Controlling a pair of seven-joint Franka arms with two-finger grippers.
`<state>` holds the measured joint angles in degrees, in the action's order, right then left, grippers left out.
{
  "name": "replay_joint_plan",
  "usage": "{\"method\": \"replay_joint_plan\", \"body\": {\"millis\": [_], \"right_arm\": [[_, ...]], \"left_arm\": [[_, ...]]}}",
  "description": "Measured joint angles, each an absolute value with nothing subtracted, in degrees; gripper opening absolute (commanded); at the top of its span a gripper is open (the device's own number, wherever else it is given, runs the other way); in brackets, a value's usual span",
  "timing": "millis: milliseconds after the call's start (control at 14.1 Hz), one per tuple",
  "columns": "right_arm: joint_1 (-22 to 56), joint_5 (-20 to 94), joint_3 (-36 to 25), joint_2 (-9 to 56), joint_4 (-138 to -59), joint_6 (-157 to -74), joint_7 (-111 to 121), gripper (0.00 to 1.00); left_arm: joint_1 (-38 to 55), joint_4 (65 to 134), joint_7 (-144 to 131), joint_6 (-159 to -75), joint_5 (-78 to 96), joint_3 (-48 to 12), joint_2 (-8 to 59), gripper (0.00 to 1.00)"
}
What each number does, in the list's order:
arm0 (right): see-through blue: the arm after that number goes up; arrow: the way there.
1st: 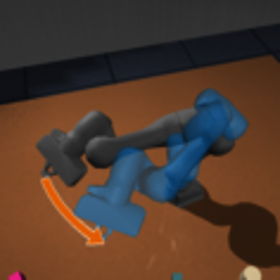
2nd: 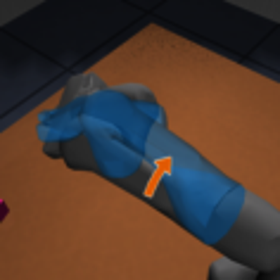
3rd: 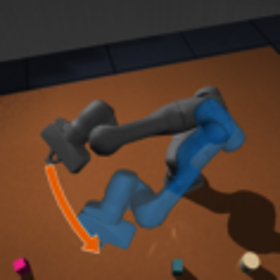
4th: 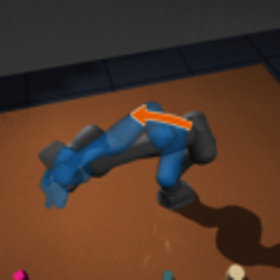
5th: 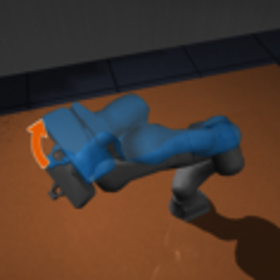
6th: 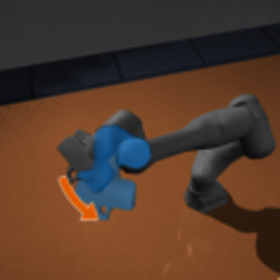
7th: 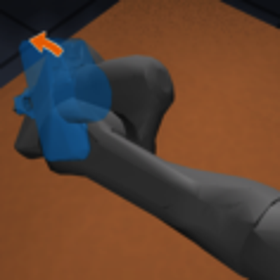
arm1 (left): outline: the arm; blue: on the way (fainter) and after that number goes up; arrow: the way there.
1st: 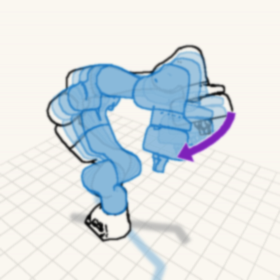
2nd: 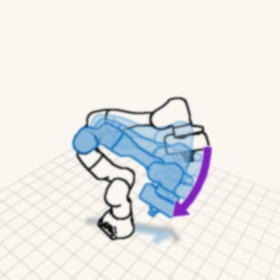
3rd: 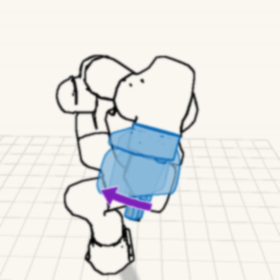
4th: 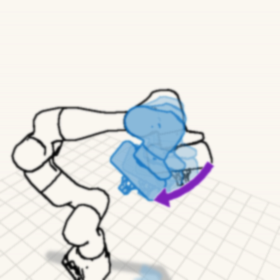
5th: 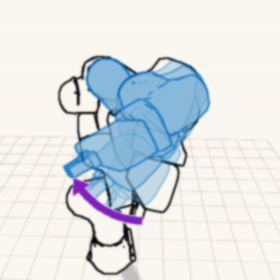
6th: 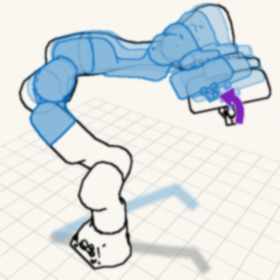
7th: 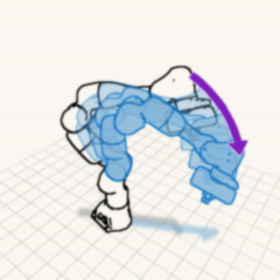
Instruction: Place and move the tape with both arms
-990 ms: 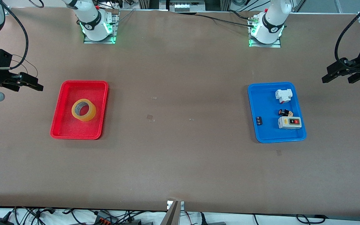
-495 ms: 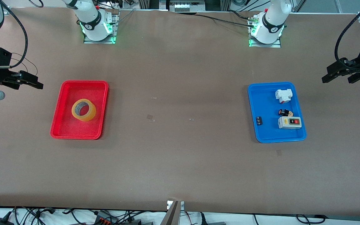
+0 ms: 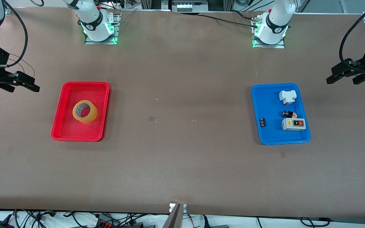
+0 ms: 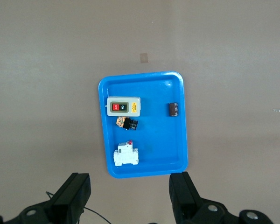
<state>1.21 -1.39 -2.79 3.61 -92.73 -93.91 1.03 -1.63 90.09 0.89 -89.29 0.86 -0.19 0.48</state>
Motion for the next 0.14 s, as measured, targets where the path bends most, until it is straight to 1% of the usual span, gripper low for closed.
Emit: {"method": "replay_joint_plan", "body": {"millis": [141], "right_arm": [[1.25, -1.39, -2.79, 3.14, -93.19, -93.91, 1.03, 1.00]], "left_arm": [[-1.63, 90.09, 0.89, -89.29, 0.86, -0.19, 0.48, 1.00]]}}
